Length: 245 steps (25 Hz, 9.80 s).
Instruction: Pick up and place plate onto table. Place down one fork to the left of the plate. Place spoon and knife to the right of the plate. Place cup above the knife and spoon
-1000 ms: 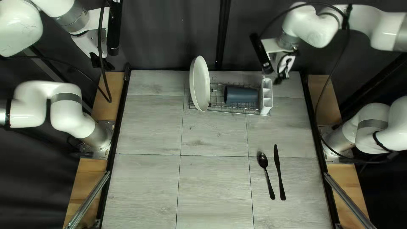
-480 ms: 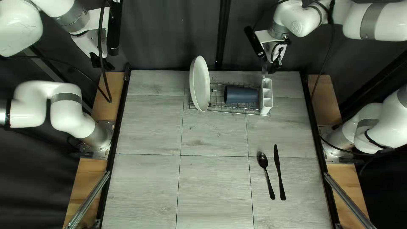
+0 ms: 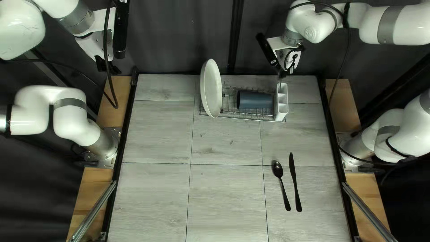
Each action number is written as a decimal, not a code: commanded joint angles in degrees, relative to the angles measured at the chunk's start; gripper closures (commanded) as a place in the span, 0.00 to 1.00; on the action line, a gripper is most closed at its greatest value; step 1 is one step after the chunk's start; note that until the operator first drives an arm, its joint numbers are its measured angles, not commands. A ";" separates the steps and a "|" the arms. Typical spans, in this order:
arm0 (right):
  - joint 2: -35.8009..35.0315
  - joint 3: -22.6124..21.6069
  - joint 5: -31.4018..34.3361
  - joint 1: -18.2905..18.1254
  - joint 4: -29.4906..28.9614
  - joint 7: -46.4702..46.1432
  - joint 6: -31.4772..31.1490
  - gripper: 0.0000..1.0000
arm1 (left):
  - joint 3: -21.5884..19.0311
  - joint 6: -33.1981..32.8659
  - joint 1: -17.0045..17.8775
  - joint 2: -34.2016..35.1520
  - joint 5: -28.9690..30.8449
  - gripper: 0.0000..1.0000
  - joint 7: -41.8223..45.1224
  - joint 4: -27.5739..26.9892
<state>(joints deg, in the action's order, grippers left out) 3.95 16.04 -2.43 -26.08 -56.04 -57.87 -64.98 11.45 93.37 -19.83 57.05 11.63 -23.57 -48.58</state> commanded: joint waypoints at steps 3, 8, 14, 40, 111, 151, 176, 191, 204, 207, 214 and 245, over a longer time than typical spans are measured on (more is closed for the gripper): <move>4.51 -2.21 3.47 0.56 -2.58 7.26 -5.98 1.00 | 0.00 0.00 0.00 0.00 0.00 0.00 0.00 0.00; 7.57 -3.31 4.44 0.23 -7.89 12.51 -12.94 1.00 | 0.00 0.00 0.00 0.00 0.00 0.00 0.00 0.00; 9.26 -5.37 0.28 0.55 -13.21 25.31 -19.66 1.00 | 0.00 0.00 0.00 0.00 0.00 0.00 0.00 0.00; 12.62 -13.74 -28.92 4.67 -1.81 67.67 0.99 1.00 | 0.00 0.00 0.00 0.00 0.00 0.00 0.00 0.00; 13.19 -15.08 -30.04 5.42 0.18 69.40 4.32 1.00 | -60.69 -46.68 -23.57 -36.34 -1.15 0.00 80.62 -2.26; 13.19 -15.08 -30.04 5.42 0.18 69.40 4.32 1.00 | -71.49 -57.69 -34.48 -48.63 23.60 0.00 91.18 -4.61; 13.19 -15.08 -30.04 5.42 0.18 69.40 4.32 1.00 | -72.17 -58.82 -36.42 -53.47 28.50 1.00 94.05 -5.69; 13.19 -15.08 -30.04 5.42 0.18 69.40 4.32 0.00 | -71.45 -58.31 -35.76 -51.87 24.67 1.00 92.95 -4.04; 13.19 -15.08 -30.04 5.42 0.18 69.40 4.32 0.00 | -68.91 -55.80 -21.81 -39.65 4.83 1.00 94.27 12.70; 13.19 -15.08 -30.04 5.42 0.18 69.40 4.32 0.00 | -68.10 -54.75 -18.19 -37.98 0.59 1.00 94.52 14.73; 13.19 -15.08 -30.04 5.42 0.18 69.40 4.32 0.00 | -68.10 -54.75 -18.19 -37.98 0.59 1.00 94.52 14.73; 13.19 -15.08 -30.04 5.42 0.18 69.40 4.32 0.00 | -76.22 -63.42 -21.55 -49.12 -13.50 1.00 130.09 19.73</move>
<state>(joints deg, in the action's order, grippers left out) 17.14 0.96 -32.47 -20.66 -55.86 11.52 -60.66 -64.85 30.74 -40.66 8.86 -2.16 106.25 -29.17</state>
